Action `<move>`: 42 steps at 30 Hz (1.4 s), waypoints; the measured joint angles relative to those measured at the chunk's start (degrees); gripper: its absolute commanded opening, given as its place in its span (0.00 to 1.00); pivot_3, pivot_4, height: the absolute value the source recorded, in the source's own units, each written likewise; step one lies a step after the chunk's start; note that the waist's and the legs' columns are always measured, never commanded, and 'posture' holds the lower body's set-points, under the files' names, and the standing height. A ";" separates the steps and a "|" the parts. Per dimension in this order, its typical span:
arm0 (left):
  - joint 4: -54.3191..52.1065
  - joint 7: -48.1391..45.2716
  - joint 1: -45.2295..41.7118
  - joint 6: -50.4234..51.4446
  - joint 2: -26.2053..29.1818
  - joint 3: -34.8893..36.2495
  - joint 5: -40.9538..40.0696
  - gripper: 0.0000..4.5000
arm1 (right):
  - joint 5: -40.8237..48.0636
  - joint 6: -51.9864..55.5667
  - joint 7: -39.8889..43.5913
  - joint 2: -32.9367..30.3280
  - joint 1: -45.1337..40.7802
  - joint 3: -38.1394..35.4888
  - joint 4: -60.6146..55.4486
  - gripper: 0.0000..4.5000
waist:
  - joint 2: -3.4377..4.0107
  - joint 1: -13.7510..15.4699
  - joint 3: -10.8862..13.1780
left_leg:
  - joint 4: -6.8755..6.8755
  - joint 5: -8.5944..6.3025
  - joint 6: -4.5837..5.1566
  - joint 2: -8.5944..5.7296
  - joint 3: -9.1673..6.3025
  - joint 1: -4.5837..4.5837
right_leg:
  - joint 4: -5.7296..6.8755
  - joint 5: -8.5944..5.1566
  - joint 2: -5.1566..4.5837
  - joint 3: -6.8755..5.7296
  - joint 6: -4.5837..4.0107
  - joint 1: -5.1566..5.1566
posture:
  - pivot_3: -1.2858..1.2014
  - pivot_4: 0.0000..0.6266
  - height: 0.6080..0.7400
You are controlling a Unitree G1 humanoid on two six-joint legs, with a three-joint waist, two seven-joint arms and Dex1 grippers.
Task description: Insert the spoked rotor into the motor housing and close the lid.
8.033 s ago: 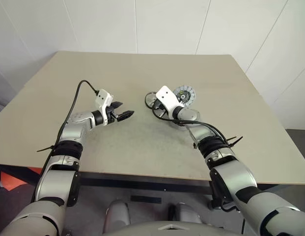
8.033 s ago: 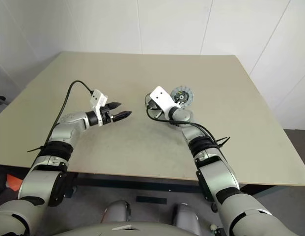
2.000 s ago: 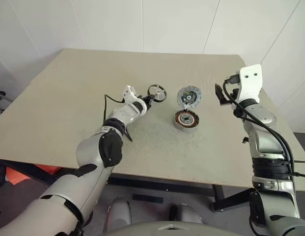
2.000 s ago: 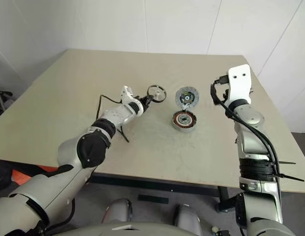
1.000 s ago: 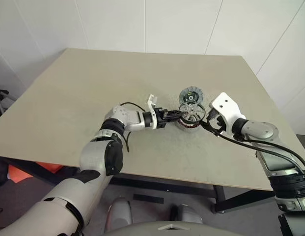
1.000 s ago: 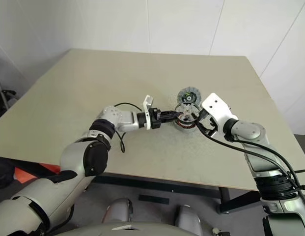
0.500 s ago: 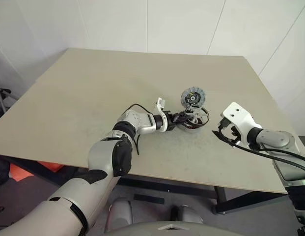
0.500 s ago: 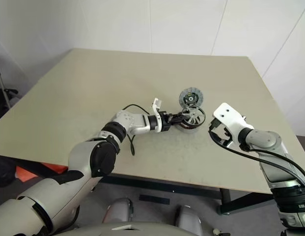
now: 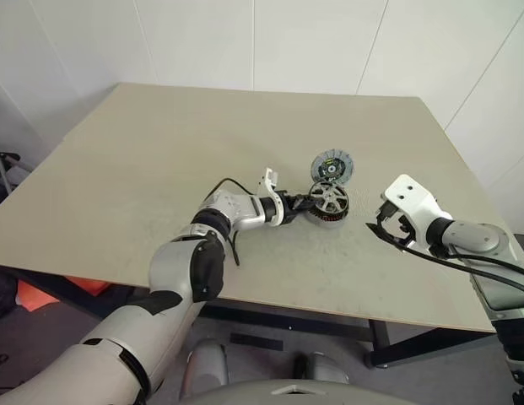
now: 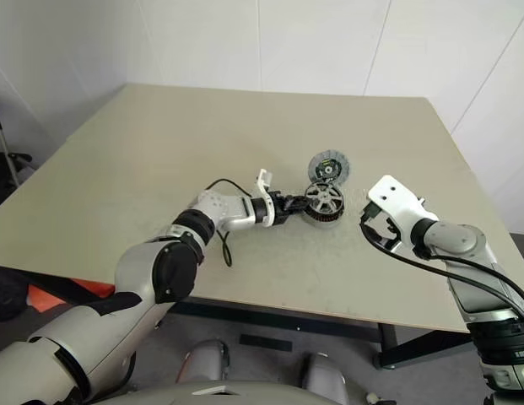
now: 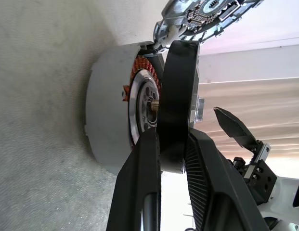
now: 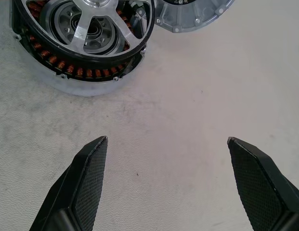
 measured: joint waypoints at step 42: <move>-13.27 -14.54 6.76 -2.52 10.72 -9.74 5.30 0.54 | 8.24 2.67 0.22 12.28 -7.28 3.11 -6.39 0.72 | 0.17 -0.57 -0.08 | -0.29 -0.11 0.14 -0.04 0.00 0.53 | -0.62 0.23 -0.03 -0.02 -0.17 0.76 | 0.52 0.00 1.00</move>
